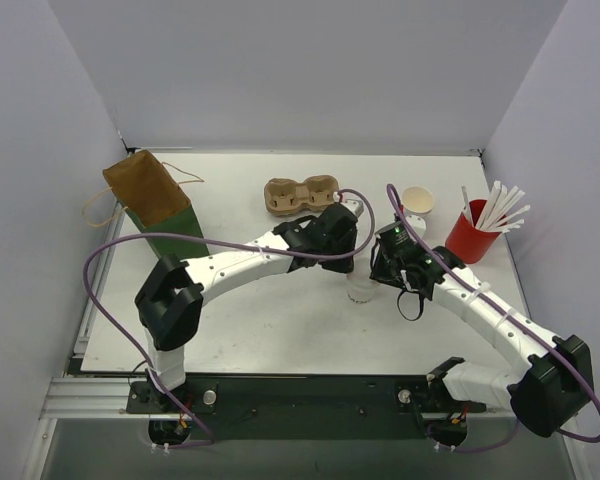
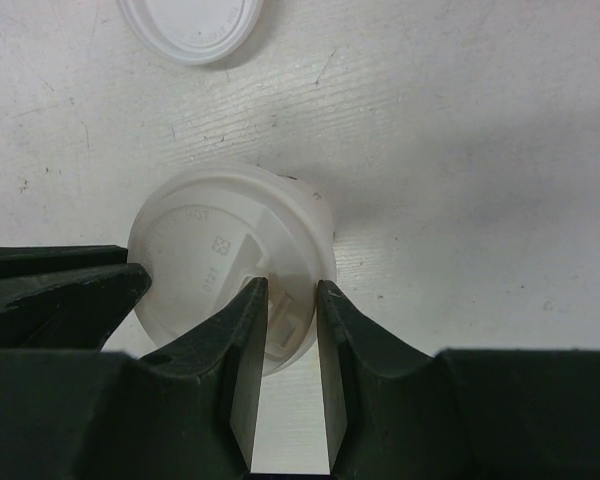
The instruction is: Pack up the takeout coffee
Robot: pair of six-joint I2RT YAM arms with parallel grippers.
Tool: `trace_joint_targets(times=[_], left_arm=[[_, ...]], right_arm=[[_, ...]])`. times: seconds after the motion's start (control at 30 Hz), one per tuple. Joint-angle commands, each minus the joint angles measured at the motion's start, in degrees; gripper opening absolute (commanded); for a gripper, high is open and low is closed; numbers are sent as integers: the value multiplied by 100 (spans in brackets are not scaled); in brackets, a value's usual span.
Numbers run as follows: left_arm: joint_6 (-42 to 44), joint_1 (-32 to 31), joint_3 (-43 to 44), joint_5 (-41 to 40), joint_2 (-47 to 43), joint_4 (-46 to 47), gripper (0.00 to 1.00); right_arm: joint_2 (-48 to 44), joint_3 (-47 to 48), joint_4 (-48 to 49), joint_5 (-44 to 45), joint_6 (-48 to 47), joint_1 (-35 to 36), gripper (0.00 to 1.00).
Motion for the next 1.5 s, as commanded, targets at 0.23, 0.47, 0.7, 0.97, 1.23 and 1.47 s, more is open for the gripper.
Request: trace_joint_targets(times=[0.23,0.47,0.7,0.97,1.23,1.47], left_arm=[[646,-11,780,129,596,-1050,28],[707,77,1193,261,552,-1156,32],[620,226,1370,507,368,-1217,39],[339,253,1247,780,148,-1191,41],[154,209,948,780,-169,-1050,38],[198,130,1124,613,-11,-1182,32]], right_arm=[[56,192,-316,-290,142,69,25],[47,368,-360,-308,159,69,26],[-40,526,-447,-229,151,60,30],[-111,632,-597,-132,-42,-89,32],[-199,570,-606,-308,-324,-371,31],[-207,421,-509,-422,-289,-362,28]])
